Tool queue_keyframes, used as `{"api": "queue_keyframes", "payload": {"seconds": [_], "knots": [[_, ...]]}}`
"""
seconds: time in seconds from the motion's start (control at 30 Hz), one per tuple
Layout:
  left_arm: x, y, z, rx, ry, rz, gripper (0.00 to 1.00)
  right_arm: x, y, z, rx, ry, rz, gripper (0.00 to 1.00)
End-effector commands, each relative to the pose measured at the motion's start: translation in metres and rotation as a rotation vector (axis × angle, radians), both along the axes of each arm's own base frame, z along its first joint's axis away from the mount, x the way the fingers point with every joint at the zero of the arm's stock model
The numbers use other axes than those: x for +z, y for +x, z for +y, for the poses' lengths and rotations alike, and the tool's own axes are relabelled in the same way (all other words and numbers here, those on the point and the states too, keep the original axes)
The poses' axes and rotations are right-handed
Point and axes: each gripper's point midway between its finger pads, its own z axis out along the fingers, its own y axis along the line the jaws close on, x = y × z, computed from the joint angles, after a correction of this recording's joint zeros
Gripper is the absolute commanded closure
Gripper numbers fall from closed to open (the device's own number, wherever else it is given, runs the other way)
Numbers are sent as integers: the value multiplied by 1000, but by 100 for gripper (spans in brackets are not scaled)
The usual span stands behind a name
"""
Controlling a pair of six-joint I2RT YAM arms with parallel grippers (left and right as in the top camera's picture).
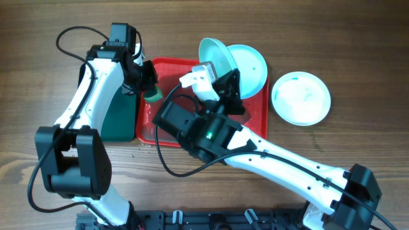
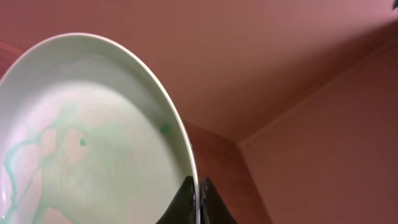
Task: Clean dirty plates on tray and stack at the side
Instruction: 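Carry the plate right and set it on the plate stack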
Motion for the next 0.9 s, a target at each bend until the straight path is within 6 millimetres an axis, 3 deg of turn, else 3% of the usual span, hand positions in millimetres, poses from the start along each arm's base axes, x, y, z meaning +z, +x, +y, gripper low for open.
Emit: {"api": "queue_keyframes", "payload": {"seconds": [0.0, 0.87], "knots": [[0, -1, -3, 9, -22, 5, 96, 19, -2, -2, -17, -47, -42, 96], [0, -1, -2, 9, -22, 3, 96, 21, 0, 3, -13, -44, -45, 96]]}}
